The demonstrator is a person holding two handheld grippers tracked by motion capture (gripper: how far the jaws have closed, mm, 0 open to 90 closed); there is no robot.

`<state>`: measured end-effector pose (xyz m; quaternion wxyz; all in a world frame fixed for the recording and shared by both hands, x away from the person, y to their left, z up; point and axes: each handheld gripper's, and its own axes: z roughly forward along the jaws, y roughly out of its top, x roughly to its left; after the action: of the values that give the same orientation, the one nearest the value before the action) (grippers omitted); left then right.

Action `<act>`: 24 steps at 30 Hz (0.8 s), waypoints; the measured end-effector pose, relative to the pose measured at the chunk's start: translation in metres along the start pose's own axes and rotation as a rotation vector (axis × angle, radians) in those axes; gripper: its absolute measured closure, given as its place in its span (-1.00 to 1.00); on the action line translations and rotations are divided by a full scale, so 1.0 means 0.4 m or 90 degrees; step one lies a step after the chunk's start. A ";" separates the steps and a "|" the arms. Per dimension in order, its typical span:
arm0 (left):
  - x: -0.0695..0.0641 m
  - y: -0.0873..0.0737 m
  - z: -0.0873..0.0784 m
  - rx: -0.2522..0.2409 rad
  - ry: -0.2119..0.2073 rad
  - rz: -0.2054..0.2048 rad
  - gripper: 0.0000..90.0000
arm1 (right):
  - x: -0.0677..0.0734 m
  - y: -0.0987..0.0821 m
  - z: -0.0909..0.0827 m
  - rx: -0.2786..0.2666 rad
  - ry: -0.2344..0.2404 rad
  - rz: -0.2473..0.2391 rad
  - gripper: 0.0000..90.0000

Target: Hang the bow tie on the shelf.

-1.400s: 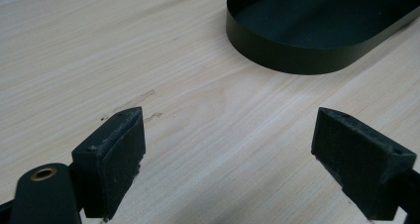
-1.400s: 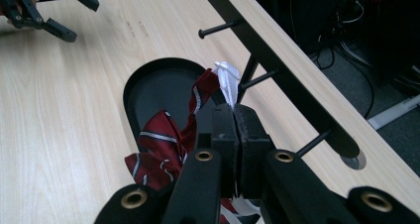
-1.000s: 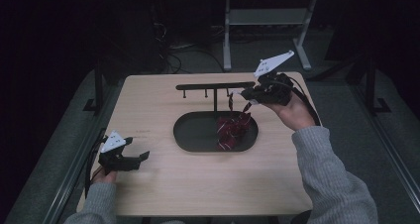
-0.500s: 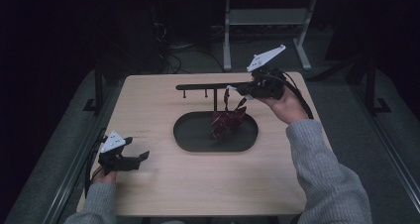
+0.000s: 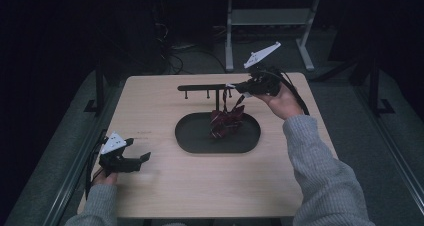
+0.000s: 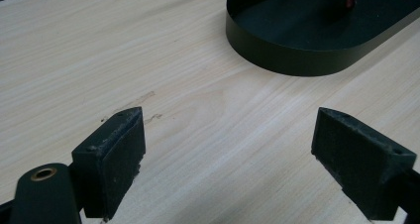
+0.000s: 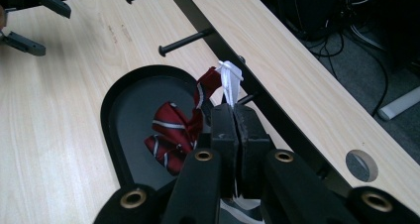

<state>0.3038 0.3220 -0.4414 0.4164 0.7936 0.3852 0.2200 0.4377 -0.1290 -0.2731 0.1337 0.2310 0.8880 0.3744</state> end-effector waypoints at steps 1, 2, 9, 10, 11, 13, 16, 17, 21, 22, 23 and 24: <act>0.000 0.000 0.000 0.000 0.000 0.000 -0.71 | 0.000 0.000 0.000 0.000 0.000 0.000 0.95; 0.000 0.000 0.000 0.000 0.000 0.000 -0.71 | -0.005 -0.001 0.007 0.003 0.000 0.001 0.95; 0.000 -0.001 0.001 -0.002 -0.001 0.000 -0.71 | -0.020 -0.007 0.029 0.015 0.003 0.018 0.95; 0.001 -0.001 0.001 -0.001 -0.001 0.000 -0.71 | -0.022 -0.008 0.033 0.016 0.004 0.016 0.95; 0.001 -0.001 0.001 -0.001 -0.001 0.000 -0.71 | -0.022 -0.008 0.033 0.016 0.004 0.016 0.95; 0.000 -0.001 0.001 -0.001 -0.002 -0.001 -0.71 | -0.024 -0.010 0.041 0.024 0.004 0.021 0.94; -0.001 -0.001 0.003 -0.001 -0.004 -0.001 -0.71 | -0.028 -0.012 0.050 0.032 0.003 0.024 0.94; -0.001 0.000 0.003 -0.002 -0.004 -0.001 -0.71 | -0.031 -0.013 0.053 0.033 0.003 0.022 0.94; 0.000 0.000 0.003 0.001 -0.004 -0.002 -0.71 | -0.035 -0.015 0.059 0.032 0.003 0.028 0.93; 0.000 0.000 0.003 0.001 -0.004 -0.002 -0.71 | -0.035 -0.015 0.059 0.032 0.003 0.028 0.93; 0.001 0.000 0.003 0.002 -0.004 -0.001 -0.71 | -0.035 -0.016 0.061 0.032 0.003 0.027 0.92; 0.000 0.000 0.003 0.002 -0.004 -0.002 -0.71 | -0.035 -0.016 0.062 0.033 0.001 0.026 0.90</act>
<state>0.3046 0.3216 -0.4421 0.4168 0.7943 0.3855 0.2162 0.4579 -0.1249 -0.2939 0.1190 0.2521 0.8927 0.3540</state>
